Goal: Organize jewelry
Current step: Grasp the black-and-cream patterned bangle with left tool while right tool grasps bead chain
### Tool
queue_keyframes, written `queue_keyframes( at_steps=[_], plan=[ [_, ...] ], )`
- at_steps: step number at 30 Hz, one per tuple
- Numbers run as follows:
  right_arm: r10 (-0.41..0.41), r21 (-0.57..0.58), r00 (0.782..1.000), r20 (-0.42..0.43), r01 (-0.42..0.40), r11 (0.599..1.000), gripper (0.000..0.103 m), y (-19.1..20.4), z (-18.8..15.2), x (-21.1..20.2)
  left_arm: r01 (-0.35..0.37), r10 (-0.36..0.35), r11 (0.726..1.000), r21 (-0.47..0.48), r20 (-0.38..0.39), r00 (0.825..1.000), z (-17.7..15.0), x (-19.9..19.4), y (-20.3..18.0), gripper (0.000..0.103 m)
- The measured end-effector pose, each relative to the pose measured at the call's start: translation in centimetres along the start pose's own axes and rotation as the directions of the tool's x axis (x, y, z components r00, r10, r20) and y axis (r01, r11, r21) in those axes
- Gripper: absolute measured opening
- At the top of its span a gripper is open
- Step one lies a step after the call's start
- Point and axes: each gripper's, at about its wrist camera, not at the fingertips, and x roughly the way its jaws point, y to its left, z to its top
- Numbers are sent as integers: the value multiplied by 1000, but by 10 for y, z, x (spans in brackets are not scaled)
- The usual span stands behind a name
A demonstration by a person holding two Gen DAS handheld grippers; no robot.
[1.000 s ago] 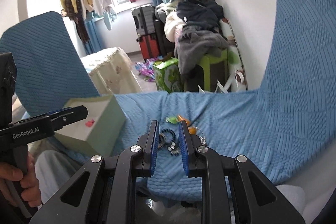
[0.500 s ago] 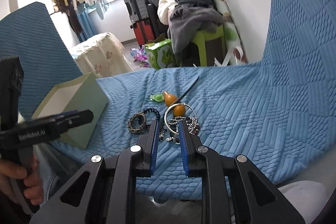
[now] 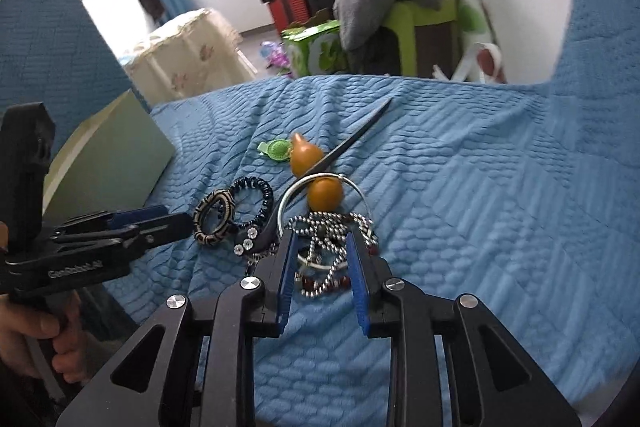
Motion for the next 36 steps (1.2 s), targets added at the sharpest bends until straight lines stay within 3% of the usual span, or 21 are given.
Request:
queue_keyframes(
  at_steps=[4,11,17,21,25,28,36],
  plan=[
    [33,-24,999,2,-33,999,24,0,5,8,-18,18,1000,12,-12,1000,0,8,-1,42],
    [28,-56,997,-75,-32,998,24,0,7,34,-37,37,998,51,-8,999,1,12,-4,39],
    [9,-92,998,-67,-15,996,26,2,9,39,-59,60,994,92,-4,998,2,16,-11,30],
    [-27,-85,997,-71,21,996,10,0,9,40,-63,64,993,96,-6,998,3,16,-11,22],
    [-31,-68,996,-84,25,997,8,-1,10,37,-67,69,993,102,-13,998,3,16,-10,10],
    [-40,-52,997,-61,36,998,6,-1,12,25,-37,38,998,50,-20,999,5,15,-1,8],
    [-35,-15,999,15,35,999,6,0,16,-4,-24,25,999,42,-12,1000,2,3,3,8]
  ],
)
